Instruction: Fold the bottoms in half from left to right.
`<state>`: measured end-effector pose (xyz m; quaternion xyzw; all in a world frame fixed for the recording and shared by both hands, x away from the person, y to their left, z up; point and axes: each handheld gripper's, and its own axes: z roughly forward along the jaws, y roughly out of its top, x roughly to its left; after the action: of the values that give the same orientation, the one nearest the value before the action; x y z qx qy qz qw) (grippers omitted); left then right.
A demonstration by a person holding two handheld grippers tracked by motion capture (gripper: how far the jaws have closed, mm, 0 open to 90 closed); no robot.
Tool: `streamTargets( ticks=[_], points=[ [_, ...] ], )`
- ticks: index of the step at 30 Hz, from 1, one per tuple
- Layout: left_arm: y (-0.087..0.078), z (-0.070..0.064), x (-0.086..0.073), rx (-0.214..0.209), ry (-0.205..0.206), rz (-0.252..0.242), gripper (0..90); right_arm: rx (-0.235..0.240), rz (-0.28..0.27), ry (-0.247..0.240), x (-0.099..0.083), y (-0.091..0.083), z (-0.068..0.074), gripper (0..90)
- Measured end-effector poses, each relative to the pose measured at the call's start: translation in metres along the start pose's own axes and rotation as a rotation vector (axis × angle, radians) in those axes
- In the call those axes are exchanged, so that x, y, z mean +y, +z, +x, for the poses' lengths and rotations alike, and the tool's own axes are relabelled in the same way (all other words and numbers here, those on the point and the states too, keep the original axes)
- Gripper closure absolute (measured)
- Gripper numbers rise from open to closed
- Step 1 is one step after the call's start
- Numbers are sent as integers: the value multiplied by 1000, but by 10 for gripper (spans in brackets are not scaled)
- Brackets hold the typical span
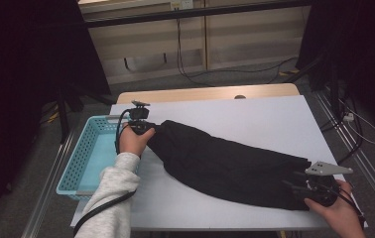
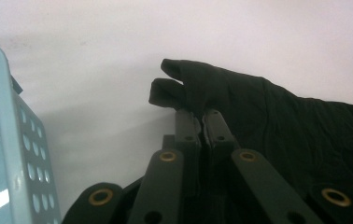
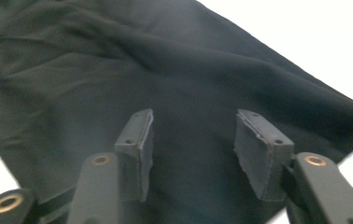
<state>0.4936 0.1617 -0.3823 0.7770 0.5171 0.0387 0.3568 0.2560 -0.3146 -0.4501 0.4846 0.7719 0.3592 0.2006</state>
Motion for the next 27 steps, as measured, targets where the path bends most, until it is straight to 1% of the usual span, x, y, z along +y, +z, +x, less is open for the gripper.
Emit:
streamTargets(
  ticks=[1, 2, 4, 6, 7, 8, 9, 10, 11, 12, 14, 16, 21, 23, 25, 26, 27],
  points=[
    [0, 0, 0, 1, 1, 0, 865, 16, 0, -6, 1, 0, 3, 505],
    [0, 0, 0, 1, 2, -1, 865, 17, -5, -10, 1, 0, 6, 499],
    [1, 0, 0, 4, 5, 1, 865, 31, 5, -26, 2, 2, 13, 494],
    [0, -1, 0, 1, 7, 1, 865, 42, 25, -50, 2, 7, 19, 493],
    [0, -1, 0, 2, 6, -2, 865, 46, 44, -60, 1, 9, 22, 508],
    [0, -2, 0, 3, 7, -3, 865, 41, 51, -68, 0, 12, 24, 536],
    [0, -2, 1, 7, 7, -2, 865, 51, 44, -70, 0, 12, 25, 624],
    [0, -2, 1, 8, 6, -2, 865, 62, 48, -73, 0, 11, 25, 785],
    [-1, -2, 1, 10, 6, -3, 865, 52, 58, -94, 1, 10, 26, 873],
    [-1, -1, 2, 14, 10, 0, 865, 56, 67, -95, 1, 9, 26, 882],
    [-2, -1, 3, 12, 8, -3, 865, 68, 69, -75, 0, 7, 22, 892],
    [-3, -1, 4, 13, 11, -2, 865, 82, 74, -66, -1, 5, 18, 895],
    [-4, 3, 3, 9, 2, 4, 865, 61, 67, -99, -2, 2, 13, 894],
    [-4, 3, 2, 6, -1, 6, 865, 59, 57, -91, -2, 1, 12, 889],
    [-4, 3, 2, 4, -1, 8, 865, 63, 25, -75, -1, 0, 11, 821],
    [-3, 2, 2, 3, 0, 9, 865, 69, 16, -67, -1, 0, 11, 757],
    [-3, 2, 2, 4, 1, 10, 865, 65, 6, -54, 0, 1, 12, 686]
  ],
)
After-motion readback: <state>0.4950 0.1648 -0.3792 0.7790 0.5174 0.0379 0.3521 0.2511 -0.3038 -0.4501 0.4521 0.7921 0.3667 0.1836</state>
